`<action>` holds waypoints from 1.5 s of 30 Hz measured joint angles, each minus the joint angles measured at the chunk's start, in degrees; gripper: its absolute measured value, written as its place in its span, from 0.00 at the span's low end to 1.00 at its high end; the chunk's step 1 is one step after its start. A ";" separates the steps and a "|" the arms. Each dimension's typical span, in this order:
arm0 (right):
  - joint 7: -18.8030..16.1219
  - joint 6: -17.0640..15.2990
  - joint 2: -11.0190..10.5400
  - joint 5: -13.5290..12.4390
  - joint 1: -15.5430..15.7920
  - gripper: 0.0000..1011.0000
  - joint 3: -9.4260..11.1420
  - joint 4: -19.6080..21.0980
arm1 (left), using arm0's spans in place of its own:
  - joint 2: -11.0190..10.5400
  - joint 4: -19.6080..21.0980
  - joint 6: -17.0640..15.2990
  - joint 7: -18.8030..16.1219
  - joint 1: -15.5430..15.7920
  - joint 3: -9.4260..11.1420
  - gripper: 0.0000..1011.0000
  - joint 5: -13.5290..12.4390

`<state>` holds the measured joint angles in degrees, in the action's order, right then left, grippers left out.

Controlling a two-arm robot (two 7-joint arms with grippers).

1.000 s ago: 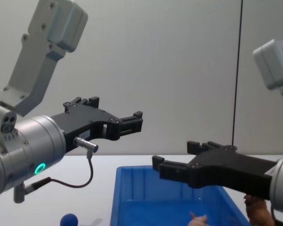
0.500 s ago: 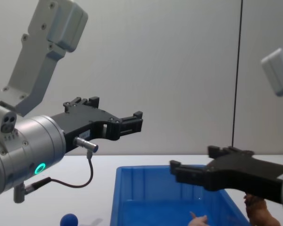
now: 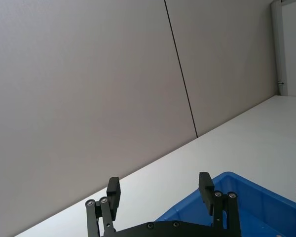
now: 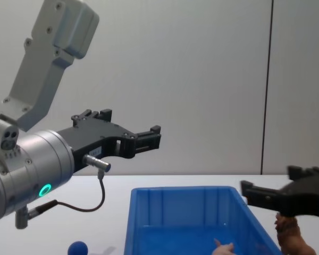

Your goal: Pick up the two dolls from the table and place them into the box.

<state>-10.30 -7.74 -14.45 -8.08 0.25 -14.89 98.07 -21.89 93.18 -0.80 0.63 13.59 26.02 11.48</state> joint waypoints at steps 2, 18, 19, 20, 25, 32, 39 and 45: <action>0.77 -0.24 -0.42 -0.20 0.66 0.99 0.25 0.60 | 0.00 0.00 0.00 0.00 0.00 0.00 0.99 0.00; 4.85 -2.13 -2.56 -2.27 3.95 0.99 1.84 1.83 | 0.00 0.00 0.00 0.00 0.00 0.00 0.99 0.00; 4.90 -2.21 -2.58 -2.37 3.99 0.99 1.89 1.66 | 0.00 0.00 0.00 0.00 0.00 0.00 0.99 0.00; 4.92 -2.27 -2.60 -2.45 4.04 0.99 1.91 1.53 | 0.00 0.00 0.00 0.00 0.00 0.00 0.99 0.00; 4.95 -2.66 -2.60 -2.86 4.09 0.99 2.08 0.29 | 0.00 0.00 0.00 0.00 0.00 0.00 0.99 0.00; 4.66 -3.01 -2.34 -3.20 3.85 0.99 2.13 -1.74 | 0.00 0.00 0.00 0.00 0.00 0.00 0.99 0.00; 3.37 -3.03 -1.79 -3.26 3.08 0.95 1.95 -4.42 | 0.00 0.00 0.00 0.00 0.00 0.00 0.99 0.00; 2.46 -2.88 -1.19 -3.01 2.29 0.83 1.64 -6.44 | 0.00 0.00 0.00 0.00 0.00 0.00 0.99 0.00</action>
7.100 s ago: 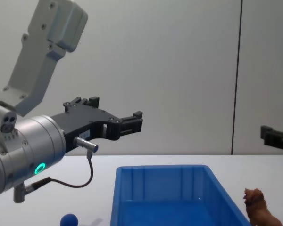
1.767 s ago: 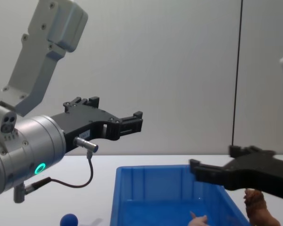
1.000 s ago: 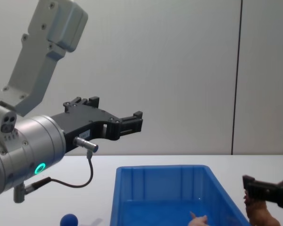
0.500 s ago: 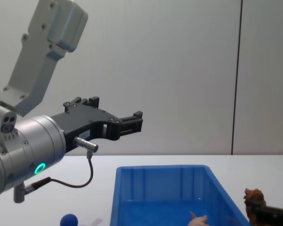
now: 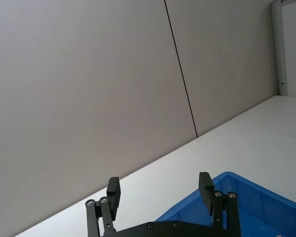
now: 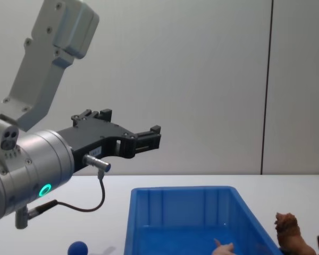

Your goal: Pick up the two dolls from the table and place them into the box.

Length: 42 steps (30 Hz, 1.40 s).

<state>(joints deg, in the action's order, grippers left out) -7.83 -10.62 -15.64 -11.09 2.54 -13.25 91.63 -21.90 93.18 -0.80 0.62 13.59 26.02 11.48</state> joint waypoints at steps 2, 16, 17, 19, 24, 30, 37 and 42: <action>-0.28 0.04 0.27 0.11 -0.34 0.76 -0.11 -0.74 | 0.00 0.00 0.00 0.00 0.00 0.00 0.99 0.00; -0.45 0.15 1.37 0.42 -1.65 0.32 -0.46 -3.32 | 0.00 0.00 0.00 0.00 0.00 0.00 0.99 0.00; -0.37 0.15 1.38 0.42 -1.66 0.32 -0.46 -3.32 | 0.00 0.00 0.00 0.00 0.00 0.00 0.99 0.00; -0.21 0.16 1.40 0.41 -1.66 0.30 -0.44 -3.27 | 0.00 0.00 0.00 0.00 0.00 0.00 0.99 0.00; 0.44 0.84 1.40 0.51 -1.61 0.30 -0.30 -2.10 | 0.00 0.00 0.00 0.00 0.00 0.00 0.99 0.00; 0.82 2.11 1.25 0.76 -1.44 0.30 -0.10 0.11 | 0.00 0.00 0.00 0.00 0.00 0.00 0.99 0.00; -0.40 3.87 1.30 0.11 -1.89 0.30 0.11 2.77 | 0.00 0.00 0.00 0.00 0.00 0.00 0.99 0.00; -2.79 4.49 1.82 -0.97 -3.11 0.30 0.06 3.39 | 0.00 0.00 0.00 0.00 0.00 0.00 0.99 0.00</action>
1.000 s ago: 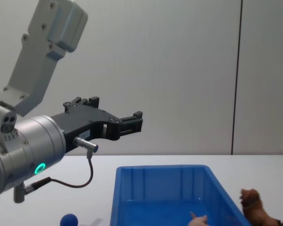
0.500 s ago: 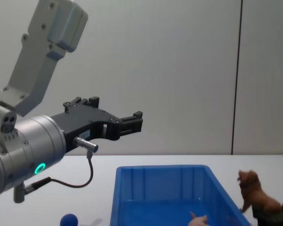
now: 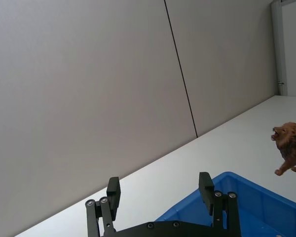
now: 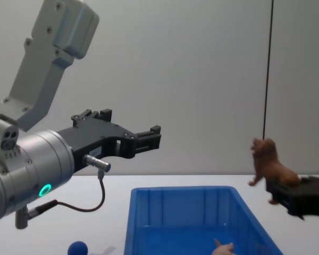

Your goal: Pick up the two dolls from the table and place them into the box.

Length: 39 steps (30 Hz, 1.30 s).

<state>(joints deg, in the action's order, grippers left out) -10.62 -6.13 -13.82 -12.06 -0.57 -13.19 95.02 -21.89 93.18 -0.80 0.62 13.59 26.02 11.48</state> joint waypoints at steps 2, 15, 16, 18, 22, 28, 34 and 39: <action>-0.88 0.04 0.22 -0.33 -0.42 0.30 -0.07 0.00 | 0.00 0.00 0.00 0.00 0.00 0.00 0.99 0.00; -6.33 -0.47 2.66 -1.23 -4.85 0.47 -1.10 -3.69 | 0.00 0.00 0.00 0.00 0.00 0.00 0.99 0.00; -6.50 -0.53 2.83 -1.23 -5.14 0.49 -1.17 -4.04 | 0.00 0.00 0.00 0.00 0.00 0.00 0.99 0.00; -6.92 -0.70 3.15 -1.21 -5.73 0.55 -1.29 -4.84 | 0.00 0.00 0.00 0.00 0.00 0.00 0.99 0.00; -7.13 -0.92 3.58 -1.07 -6.54 0.70 -1.45 -5.95 | 0.00 0.00 0.00 0.00 0.00 0.00 0.99 0.00; -6.49 -1.11 3.86 -0.73 -7.20 0.86 -1.49 -7.01 | 0.00 0.00 0.00 0.00 0.00 0.00 0.99 0.00; -4.48 -1.11 3.72 -0.52 -7.03 0.99 -1.23 -7.05 | 0.00 0.00 0.00 0.00 0.00 0.00 0.99 0.00; -1.94 -1.02 3.24 -0.52 -6.10 0.99 -0.82 -6.15 | 0.00 0.00 0.00 0.00 0.00 0.00 0.99 0.00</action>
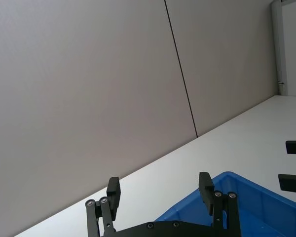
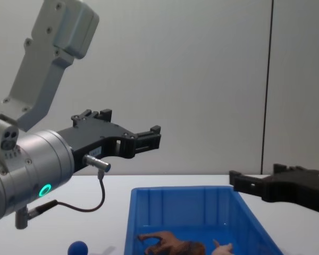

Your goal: Pick up the two dolls from the table and place them into the box.

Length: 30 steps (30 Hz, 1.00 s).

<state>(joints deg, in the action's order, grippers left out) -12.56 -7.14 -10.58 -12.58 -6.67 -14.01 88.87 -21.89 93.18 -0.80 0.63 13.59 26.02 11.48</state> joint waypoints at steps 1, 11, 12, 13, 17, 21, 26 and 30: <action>0.34 0.02 -0.12 -0.01 0.21 0.99 0.09 0.21 | 0.00 0.00 0.00 0.00 0.00 0.00 0.99 0.00; 3.82 0.32 -1.14 -0.41 2.07 0.99 0.82 1.94 | 0.00 0.00 0.00 0.00 0.00 0.00 0.99 0.00; 4.00 0.34 -1.19 -0.42 2.17 0.99 0.86 2.03 | 0.00 0.00 0.00 0.00 0.00 0.00 0.99 0.00; 4.16 0.35 -1.23 -0.45 2.25 0.99 0.90 2.11 | 0.01 0.00 0.00 0.00 -0.01 -0.01 0.99 0.00; 4.94 0.41 -1.49 -0.54 2.68 0.99 1.07 2.52 | 0.01 0.00 -0.17 0.00 -0.11 -0.07 0.99 0.12; 5.40 0.46 -1.60 -0.61 2.92 0.99 1.18 2.75 | -0.05 0.18 -0.88 -0.35 -0.37 -0.17 0.99 0.54; 5.78 0.49 -1.72 -0.66 3.13 0.99 1.26 2.94 | -0.25 0.63 -2.12 -1.14 -0.79 -0.37 0.99 1.22; 6.07 0.52 -1.80 -0.68 3.28 0.99 1.33 3.07 | -0.55 1.15 -3.59 -1.95 -1.30 -0.61 0.99 1.93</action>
<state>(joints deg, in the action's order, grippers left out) -6.49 -6.63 -12.39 -13.26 -3.40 -12.68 91.94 -22.44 94.33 -4.39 -1.32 12.29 25.42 13.41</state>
